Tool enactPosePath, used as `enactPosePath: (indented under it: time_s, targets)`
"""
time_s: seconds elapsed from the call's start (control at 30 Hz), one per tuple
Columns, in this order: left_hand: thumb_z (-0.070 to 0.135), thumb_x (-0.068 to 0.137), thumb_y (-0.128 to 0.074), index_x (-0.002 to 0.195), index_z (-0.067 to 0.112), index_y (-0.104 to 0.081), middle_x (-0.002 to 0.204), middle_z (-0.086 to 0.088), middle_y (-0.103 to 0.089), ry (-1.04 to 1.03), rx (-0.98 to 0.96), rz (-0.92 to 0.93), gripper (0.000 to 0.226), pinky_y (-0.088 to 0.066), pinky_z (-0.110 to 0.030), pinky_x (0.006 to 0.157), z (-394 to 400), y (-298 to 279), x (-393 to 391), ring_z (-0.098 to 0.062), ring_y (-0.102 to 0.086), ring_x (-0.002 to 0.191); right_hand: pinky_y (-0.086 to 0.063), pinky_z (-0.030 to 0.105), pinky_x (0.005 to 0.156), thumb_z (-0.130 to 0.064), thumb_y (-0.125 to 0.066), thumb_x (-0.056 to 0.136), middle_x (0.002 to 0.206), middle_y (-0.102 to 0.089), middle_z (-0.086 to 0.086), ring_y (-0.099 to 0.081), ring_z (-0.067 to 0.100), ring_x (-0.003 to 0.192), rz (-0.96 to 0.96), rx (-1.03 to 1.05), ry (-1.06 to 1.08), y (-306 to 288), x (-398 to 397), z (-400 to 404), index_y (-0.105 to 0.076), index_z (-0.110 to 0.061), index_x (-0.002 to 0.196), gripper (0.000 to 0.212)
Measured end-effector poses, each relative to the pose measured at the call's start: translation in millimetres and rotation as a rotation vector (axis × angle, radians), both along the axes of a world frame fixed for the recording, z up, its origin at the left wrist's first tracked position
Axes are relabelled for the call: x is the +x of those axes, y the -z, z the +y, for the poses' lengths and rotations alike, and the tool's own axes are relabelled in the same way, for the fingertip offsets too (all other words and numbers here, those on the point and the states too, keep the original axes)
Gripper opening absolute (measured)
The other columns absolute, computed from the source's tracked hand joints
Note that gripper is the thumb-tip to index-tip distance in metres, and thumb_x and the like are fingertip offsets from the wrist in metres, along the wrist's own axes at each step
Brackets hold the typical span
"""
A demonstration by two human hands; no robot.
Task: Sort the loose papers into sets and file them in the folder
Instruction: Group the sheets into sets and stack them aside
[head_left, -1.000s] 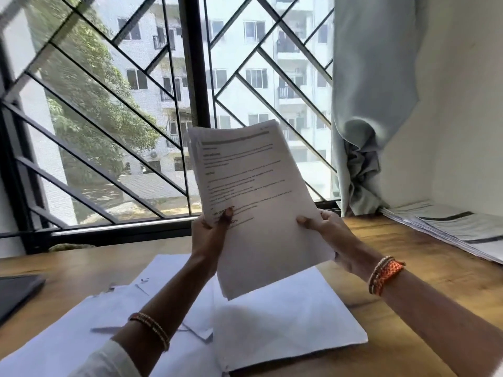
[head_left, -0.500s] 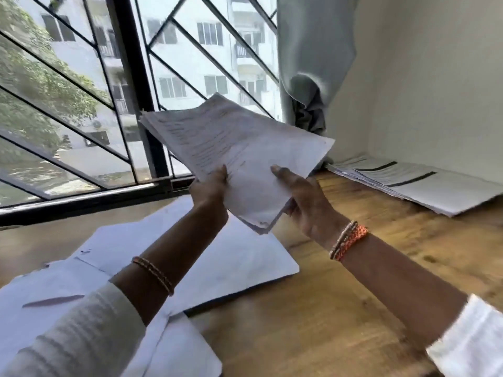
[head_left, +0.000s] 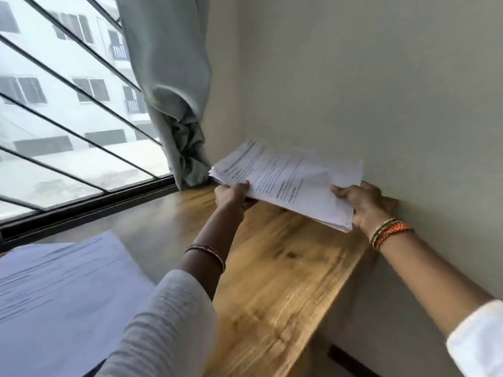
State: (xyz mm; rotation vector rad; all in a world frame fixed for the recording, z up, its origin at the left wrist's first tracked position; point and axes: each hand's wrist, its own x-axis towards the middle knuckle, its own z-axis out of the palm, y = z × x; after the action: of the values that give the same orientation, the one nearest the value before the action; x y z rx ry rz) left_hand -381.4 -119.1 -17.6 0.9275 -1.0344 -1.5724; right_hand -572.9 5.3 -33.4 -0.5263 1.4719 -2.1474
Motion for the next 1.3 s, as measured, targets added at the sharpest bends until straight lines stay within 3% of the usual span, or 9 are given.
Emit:
enactPosePath:
  time_s: [0.23, 0.37, 0.6, 0.73, 0.83, 0.93, 1.1, 1.2, 1.3]
  targets:
    - [0.000, 0.093, -0.053, 0.111, 0.000, -0.046, 0.090, -0.015, -0.058, 0.162, 0.101, 0.003, 0.019, -0.057, -0.039, 0.068, 0.8, 27.1, -62.2, -0.029, -0.063, 0.084, -0.054, 0.042, 0.082, 0.011, -0.070, 0.073, 0.102, -0.067, 0.015, -0.064, 0.029, 0.089, 0.038, 0.085, 0.216, 21.3, -47.5, 8.8, -0.065, -0.001, 0.100, 0.030]
    - [0.001, 0.094, -0.052, 0.093, 0.000, -0.051, 0.086, -0.017, -0.060, 0.264, 0.125, -0.015, 0.003, -0.059, -0.029, 0.061, 2.2, 37.1, -75.9, -0.025, -0.064, 0.074, -0.053, 0.046, 0.089, 0.010, -0.070, 0.073, 0.106, -0.066, 0.011, -0.064, 0.028, 0.095, 0.017, 0.102, 0.265, 33.1, -62.0, -14.3, -0.063, 0.002, 0.108, 0.036]
    - [0.006, 0.096, -0.053, 0.094, -0.003, -0.057, 0.088, -0.018, -0.062, 0.315, -0.032, -0.145, 0.010, -0.059, -0.024, 0.060, -9.4, 52.9, -80.0, -0.022, -0.065, 0.077, -0.049, 0.032, 0.092, 0.003, -0.062, 0.080, 0.123, -0.061, 0.015, -0.061, 0.029, 0.110, 0.082, 0.248, 0.316, 43.1, -70.3, -56.7, -0.054, 0.000, 0.127, 0.048]
    - [-0.002, 0.093, -0.049, 0.085, 0.003, -0.057, 0.086, -0.013, -0.063, 0.226, -0.038, -0.172, 0.012, -0.058, -0.026, 0.060, -14.9, 53.9, -80.3, -0.019, -0.065, 0.072, -0.046, 0.029, 0.091, 0.001, -0.062, 0.081, 0.131, -0.056, 0.018, -0.057, 0.031, 0.117, 0.080, 0.330, 0.346, 42.0, -72.0, -70.7, -0.045, 0.002, 0.134, 0.056]
    - [-0.004, 0.084, -0.049, 0.077, 0.008, -0.059, 0.074, -0.010, -0.067, -0.050, -0.156, -0.341, 0.018, -0.058, -0.030, 0.066, -13.5, 57.2, -79.5, -0.020, -0.067, 0.066, -0.044, 0.025, 0.084, 0.003, -0.061, 0.082, 0.130, -0.056, 0.018, -0.057, 0.031, 0.116, 0.077, 0.358, 0.312, 40.0, -72.4, -78.3, -0.046, 0.004, 0.132, 0.053]
    - [-0.001, 0.082, -0.048, 0.079, 0.007, -0.062, 0.076, -0.008, -0.066, -0.190, -0.306, -0.461, 0.017, -0.051, -0.024, 0.056, -7.8, 58.1, -78.9, -0.020, -0.063, 0.068, -0.041, 0.022, 0.081, 0.003, -0.059, 0.082, 0.126, -0.058, 0.016, -0.059, 0.028, 0.112, 0.053, 0.387, 0.241, 35.8, -74.2, -82.5, -0.047, 0.006, 0.129, 0.048]
    - [0.000, 0.082, -0.049, 0.080, 0.003, -0.062, 0.074, -0.005, -0.062, -0.194, -0.402, -0.538, 0.013, -0.038, -0.014, 0.048, -6.1, 60.2, -78.2, -0.013, -0.054, 0.062, -0.048, 0.029, 0.086, -0.003, -0.058, 0.082, 0.130, -0.054, 0.018, -0.058, 0.033, 0.113, -0.001, 0.423, 0.222, 28.7, -71.7, -80.8, -0.036, 0.006, 0.137, 0.060]
    - [0.003, 0.084, -0.050, 0.092, 0.007, -0.063, 0.079, 0.001, -0.061, -0.192, -0.417, -0.476, 0.015, -0.039, -0.012, 0.056, -1.7, 55.4, -72.1, -0.010, -0.054, 0.070, -0.048, 0.041, 0.096, -0.015, -0.057, 0.082, 0.135, -0.046, 0.020, -0.053, 0.036, 0.117, -0.005, 0.422, 0.274, 16.8, -61.8, -70.7, -0.023, 0.004, 0.141, 0.071]
    - [0.010, 0.083, -0.052, 0.086, 0.007, -0.062, 0.073, 0.001, -0.059, -0.103, -0.328, -0.450, 0.011, -0.040, -0.021, 0.055, 1.7, 50.3, -61.7, -0.017, -0.052, 0.072, -0.036, 0.046, 0.102, -0.023, -0.057, 0.083, 0.140, -0.032, 0.024, -0.036, 0.041, 0.127, 0.252, 0.609, 0.376, -2.8, -44.7, -57.1, -0.022, 0.004, 0.140, 0.072]
